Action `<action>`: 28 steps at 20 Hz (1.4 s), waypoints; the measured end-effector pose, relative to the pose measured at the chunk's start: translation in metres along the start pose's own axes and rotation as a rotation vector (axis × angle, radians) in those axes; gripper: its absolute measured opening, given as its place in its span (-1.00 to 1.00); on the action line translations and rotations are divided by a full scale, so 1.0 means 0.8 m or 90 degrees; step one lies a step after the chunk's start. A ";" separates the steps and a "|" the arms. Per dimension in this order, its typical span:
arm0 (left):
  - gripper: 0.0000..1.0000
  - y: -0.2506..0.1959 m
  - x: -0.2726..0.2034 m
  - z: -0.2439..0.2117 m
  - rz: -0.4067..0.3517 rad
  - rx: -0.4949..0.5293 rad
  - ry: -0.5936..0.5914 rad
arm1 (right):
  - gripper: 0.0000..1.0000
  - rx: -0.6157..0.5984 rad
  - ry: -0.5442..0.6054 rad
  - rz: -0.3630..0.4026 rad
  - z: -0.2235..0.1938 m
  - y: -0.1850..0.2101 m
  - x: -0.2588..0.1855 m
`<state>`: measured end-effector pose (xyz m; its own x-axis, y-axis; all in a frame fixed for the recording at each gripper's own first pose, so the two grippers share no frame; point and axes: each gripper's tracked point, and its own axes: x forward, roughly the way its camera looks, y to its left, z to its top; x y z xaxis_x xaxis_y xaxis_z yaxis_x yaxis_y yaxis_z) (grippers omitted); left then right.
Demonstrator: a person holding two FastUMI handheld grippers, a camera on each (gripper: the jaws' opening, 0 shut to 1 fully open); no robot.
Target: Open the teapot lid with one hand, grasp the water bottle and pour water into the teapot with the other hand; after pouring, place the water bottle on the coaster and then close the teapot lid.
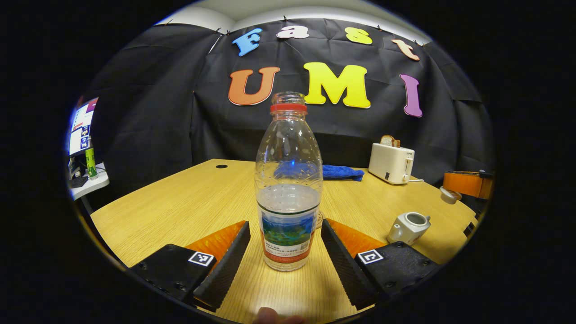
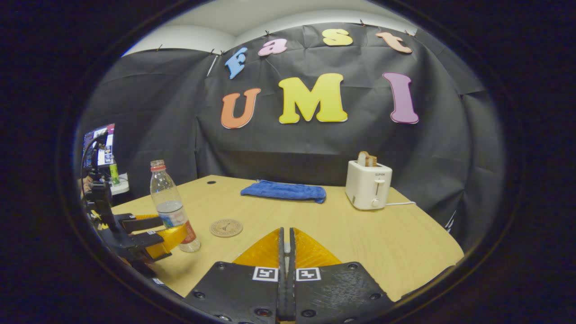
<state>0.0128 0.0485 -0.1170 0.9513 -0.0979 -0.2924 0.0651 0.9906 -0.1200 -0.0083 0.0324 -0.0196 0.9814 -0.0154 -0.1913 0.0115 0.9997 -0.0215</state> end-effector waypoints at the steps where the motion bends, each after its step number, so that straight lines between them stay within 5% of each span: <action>1: 0.99 0.000 0.004 0.004 0.000 0.004 -0.002 | -1.00 0.001 0.003 -0.004 -0.002 -0.009 -0.003; 3: 0.97 0.001 0.006 0.009 -0.001 0.015 -0.005 | -1.00 0.002 0.010 -0.014 -0.010 -0.024 -0.009; 6: 0.63 0.001 0.009 0.010 0.000 0.045 -0.001 | -1.00 0.011 0.021 -0.030 -0.022 -0.044 -0.015; 11: 0.54 -0.002 -0.004 0.020 -0.001 0.127 0.007 | -1.00 0.007 0.028 -0.038 -0.036 -0.062 -0.025; 21: 0.44 0.001 -0.011 0.051 0.059 0.592 -0.014 | -1.00 -0.001 0.042 -0.025 -0.052 -0.085 -0.037; 28: 0.44 -0.012 0.003 0.059 0.078 0.841 -0.006 | -1.00 -0.017 0.039 -0.030 -0.056 -0.099 -0.045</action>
<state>0.0288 0.0432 -0.0720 0.9737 -0.0062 -0.2279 0.2164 0.3404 0.9150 -0.0532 -0.0473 -0.0553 0.9663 -0.0641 -0.2492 0.0513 0.9970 -0.0574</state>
